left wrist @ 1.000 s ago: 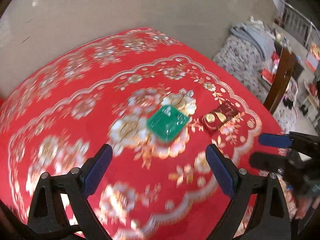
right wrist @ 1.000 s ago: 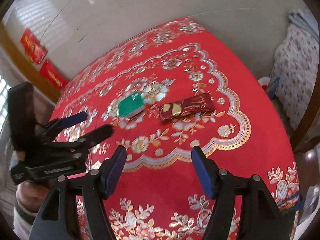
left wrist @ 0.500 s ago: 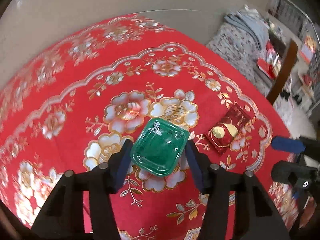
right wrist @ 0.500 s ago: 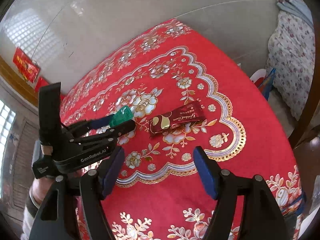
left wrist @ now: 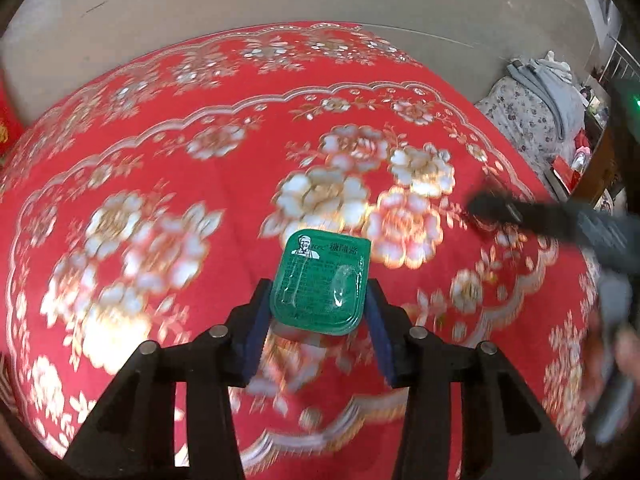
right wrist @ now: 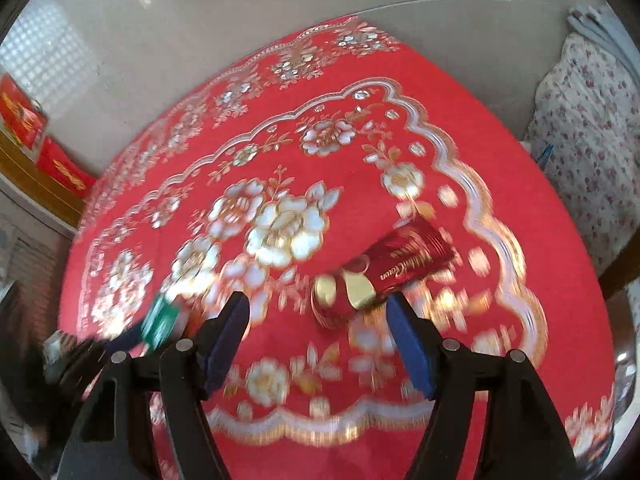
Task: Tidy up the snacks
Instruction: 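Grasp the green sauce cup with the left tool while the right tool grasps the red Golden Crown candy, then lift both held snacks and carry them over the white tray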
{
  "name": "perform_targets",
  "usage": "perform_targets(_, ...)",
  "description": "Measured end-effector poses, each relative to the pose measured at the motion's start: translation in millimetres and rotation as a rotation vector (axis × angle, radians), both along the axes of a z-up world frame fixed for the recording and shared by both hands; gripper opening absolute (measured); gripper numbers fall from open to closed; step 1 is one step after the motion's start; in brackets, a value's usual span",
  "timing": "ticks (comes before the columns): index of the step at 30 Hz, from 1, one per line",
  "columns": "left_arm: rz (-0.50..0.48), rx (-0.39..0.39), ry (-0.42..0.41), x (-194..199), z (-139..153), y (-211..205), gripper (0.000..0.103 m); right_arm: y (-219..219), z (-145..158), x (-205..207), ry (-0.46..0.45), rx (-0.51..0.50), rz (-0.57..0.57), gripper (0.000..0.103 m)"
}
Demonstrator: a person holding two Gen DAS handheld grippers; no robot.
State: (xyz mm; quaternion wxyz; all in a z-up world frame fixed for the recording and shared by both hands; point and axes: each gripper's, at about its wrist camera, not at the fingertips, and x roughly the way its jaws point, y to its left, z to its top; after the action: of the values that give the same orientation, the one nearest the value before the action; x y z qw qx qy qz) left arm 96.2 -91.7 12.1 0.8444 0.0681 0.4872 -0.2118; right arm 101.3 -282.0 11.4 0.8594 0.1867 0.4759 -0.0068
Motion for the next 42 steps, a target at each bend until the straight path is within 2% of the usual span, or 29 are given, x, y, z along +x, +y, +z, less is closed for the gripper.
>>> perform_targets(4,0.009,-0.022,0.008,-10,1,16,0.047,15,4,25,0.0,-0.084,0.093,0.071)
perform_targets(7,0.01,-0.007,-0.015,-14,3,20,0.047,12,6,25,0.012,-0.186,0.043,0.071)
perform_targets(9,0.009,-0.025,-0.005,-14,3,22,0.047,8,2,23,0.019,-0.174,0.05,0.071)
perform_targets(11,0.005,-0.037,0.0,-16,3,21,0.047,12,2,19,0.01,-0.215,0.065,0.07)
perform_targets(13,0.012,-0.023,-0.012,-17,2,19,0.047,19,0,15,0.012,-0.297,0.083,0.06)
perform_targets(14,0.018,-0.024,-0.013,-18,1,19,0.047,25,-1,14,0.018,-0.36,0.089,0.046)
perform_targets(15,0.021,-0.026,-0.012,-18,0,20,0.047,27,-1,13,0.006,-0.36,0.11,0.028)
perform_targets(16,0.025,-0.027,-0.014,-19,0,20,0.047,28,0,11,0.006,-0.353,0.118,0.025)
perform_targets(20,0.052,-0.012,-0.033,-25,-2,22,0.047,29,0,-6,-0.001,-0.331,0.143,0.024)
perform_targets(22,0.062,-0.024,-0.03,-27,-3,25,0.047,27,3,-25,-0.03,-0.264,0.137,0.024)
perform_targets(25,0.091,-0.056,-0.017,-31,-2,34,0.046,37,9,-45,-0.066,-0.231,0.15,0.024)
perform_targets(30,0.122,-0.082,-0.032,-52,5,50,0.046,69,25,-84,-0.14,-0.209,0.198,0.025)
perform_targets(33,0.149,-0.059,-0.067,-69,10,61,0.046,89,30,-103,-0.181,-0.192,0.232,0.025)
perform_targets(40,0.203,-0.028,-0.134,-104,17,91,0.046,123,22,-125,-0.2,-0.148,0.302,0.025)
perform_targets(42,0.216,-0.042,-0.145,-114,20,101,0.046,134,21,-132,-0.206,-0.136,0.32,0.025)
